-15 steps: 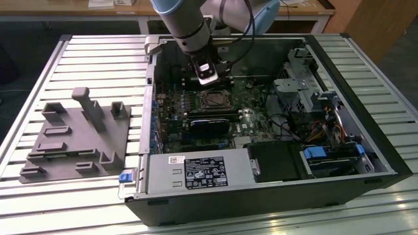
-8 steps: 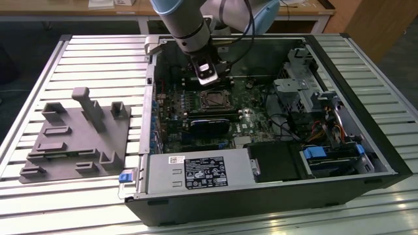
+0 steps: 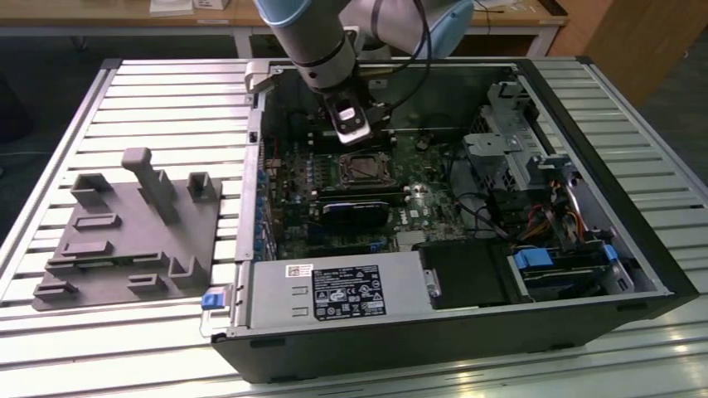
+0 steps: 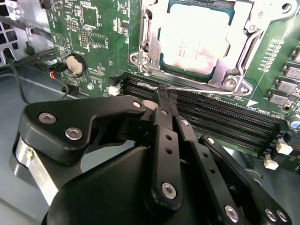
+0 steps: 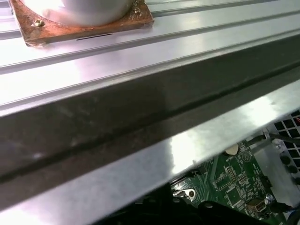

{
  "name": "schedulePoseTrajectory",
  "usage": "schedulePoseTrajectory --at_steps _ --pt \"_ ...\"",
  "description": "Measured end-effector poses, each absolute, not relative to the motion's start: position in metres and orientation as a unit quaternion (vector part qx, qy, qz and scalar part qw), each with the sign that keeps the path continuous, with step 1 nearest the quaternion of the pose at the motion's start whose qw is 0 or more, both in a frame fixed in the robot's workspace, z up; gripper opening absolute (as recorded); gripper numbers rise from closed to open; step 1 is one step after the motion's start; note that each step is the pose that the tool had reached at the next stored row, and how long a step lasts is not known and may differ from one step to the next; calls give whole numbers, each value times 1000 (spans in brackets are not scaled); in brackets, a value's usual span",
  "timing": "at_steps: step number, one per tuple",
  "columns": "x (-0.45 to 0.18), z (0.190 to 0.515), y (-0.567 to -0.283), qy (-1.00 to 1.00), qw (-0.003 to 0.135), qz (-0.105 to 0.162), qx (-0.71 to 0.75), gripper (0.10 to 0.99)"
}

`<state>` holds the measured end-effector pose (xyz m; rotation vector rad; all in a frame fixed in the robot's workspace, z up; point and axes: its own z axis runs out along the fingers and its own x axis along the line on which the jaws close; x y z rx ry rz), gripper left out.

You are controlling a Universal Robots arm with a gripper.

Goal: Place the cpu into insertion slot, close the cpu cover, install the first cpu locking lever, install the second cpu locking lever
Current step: 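Install the first cpu locking lever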

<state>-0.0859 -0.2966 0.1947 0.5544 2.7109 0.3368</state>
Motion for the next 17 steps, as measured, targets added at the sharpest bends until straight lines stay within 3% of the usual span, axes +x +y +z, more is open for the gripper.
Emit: schedulePoseTrajectory --at_steps 6,17 --pt "-86 194 -297 960 179 106 189 106" --pt "-86 190 -297 960 179 105 186 106"
